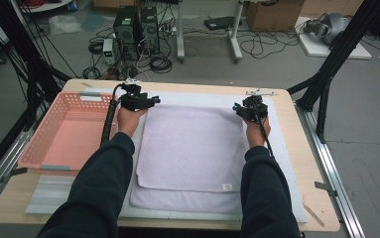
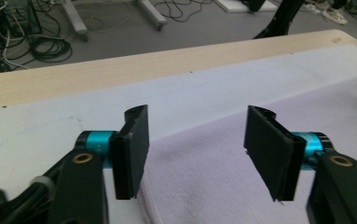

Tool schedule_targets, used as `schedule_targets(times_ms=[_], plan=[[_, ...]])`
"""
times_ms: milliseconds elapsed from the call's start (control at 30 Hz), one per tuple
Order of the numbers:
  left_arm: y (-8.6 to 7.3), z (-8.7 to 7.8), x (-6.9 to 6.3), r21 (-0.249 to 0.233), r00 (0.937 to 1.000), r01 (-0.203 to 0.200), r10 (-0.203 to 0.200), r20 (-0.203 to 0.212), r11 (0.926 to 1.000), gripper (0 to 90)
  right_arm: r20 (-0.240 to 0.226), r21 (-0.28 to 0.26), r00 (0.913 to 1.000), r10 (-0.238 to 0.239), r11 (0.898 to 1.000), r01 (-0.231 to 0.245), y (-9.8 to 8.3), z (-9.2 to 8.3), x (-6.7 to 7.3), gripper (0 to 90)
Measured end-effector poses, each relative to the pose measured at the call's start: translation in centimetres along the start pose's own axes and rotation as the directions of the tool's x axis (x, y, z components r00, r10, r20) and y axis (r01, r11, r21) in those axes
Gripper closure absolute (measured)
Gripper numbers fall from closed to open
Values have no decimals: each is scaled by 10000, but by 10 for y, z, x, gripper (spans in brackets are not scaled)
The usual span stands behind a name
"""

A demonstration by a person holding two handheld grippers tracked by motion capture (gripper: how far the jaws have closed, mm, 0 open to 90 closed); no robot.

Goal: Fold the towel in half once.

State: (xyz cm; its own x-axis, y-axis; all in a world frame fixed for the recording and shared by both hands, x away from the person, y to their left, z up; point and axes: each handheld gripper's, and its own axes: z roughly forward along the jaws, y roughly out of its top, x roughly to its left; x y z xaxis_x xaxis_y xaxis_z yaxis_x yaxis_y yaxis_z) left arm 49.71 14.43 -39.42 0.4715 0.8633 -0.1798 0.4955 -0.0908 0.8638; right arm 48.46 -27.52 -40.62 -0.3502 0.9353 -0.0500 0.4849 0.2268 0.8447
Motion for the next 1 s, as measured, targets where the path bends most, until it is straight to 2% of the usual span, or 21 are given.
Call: schedule_targets(times_ms=[67, 167, 267, 333, 500, 600, 667, 733, 833, 867, 1000], plan=[[-3, -6, -4, -348, 10000, 47, -46, 53, 9994, 396, -164, -143, 9997, 167, 9998, -169, 0, -5, -1, 519], [-9, -13, -8, -222, 9994, -15, 23, 344, 9998, 382, -406, -234, 9990, 209, 9995, -219, 0, -15, -1, 488], [-15, -24, -16, -353, 9971, -165, 191, 737, 9992, 376, -880, -86, 9959, 226, 9997, -234, -3, -24, -2, 476], [-19, -29, -21, -370, 9953, -375, 406, 877, 9986, 369, -1175, -4, 9927, 283, 9996, -285, -5, -30, -1, 459], [-29, -42, -29, -355, 9936, -363, 399, 1060, 9987, 352, -1659, 29, 9861, 31, 10000, -26, -12, -45, 4, 441], [-35, -50, -34, -354, 9924, -435, 473, 1135, 9984, 355, -1780, 37, 9840, 26, 10000, -19, -19, -56, 7, 429], [-39, -56, -40, -30, 9898, -692, 691, 1248, 9976, 349, -1829, 20, 9831, 15, 10000, -12, -26, -64, 8, 420], [-44, -63, -45, -317, 9881, -754, 790, 1322, 9966, 360, -1882, 38, 9821, 48, 10000, -42, -34, -71, 9, 418], [-53, -73, -53, -418, 9862, -810, 861, 1416, 9958, 361, -1916, 110, 9814, 112, 9999, -93, -46, -83, 11, 416], [-56, -76, -55, -444, 9855, -814, 871, 1455, 9957, 362, -1860, 341, 9824, 146, 9994, -83, -48, -86, 11, 379], [-69, -85, -60, -347, 9855, -856, 897, 1443, 9957, 361, -1851, 404, 9827, 106, 9992, -31, -61, -101, 17, 403]])
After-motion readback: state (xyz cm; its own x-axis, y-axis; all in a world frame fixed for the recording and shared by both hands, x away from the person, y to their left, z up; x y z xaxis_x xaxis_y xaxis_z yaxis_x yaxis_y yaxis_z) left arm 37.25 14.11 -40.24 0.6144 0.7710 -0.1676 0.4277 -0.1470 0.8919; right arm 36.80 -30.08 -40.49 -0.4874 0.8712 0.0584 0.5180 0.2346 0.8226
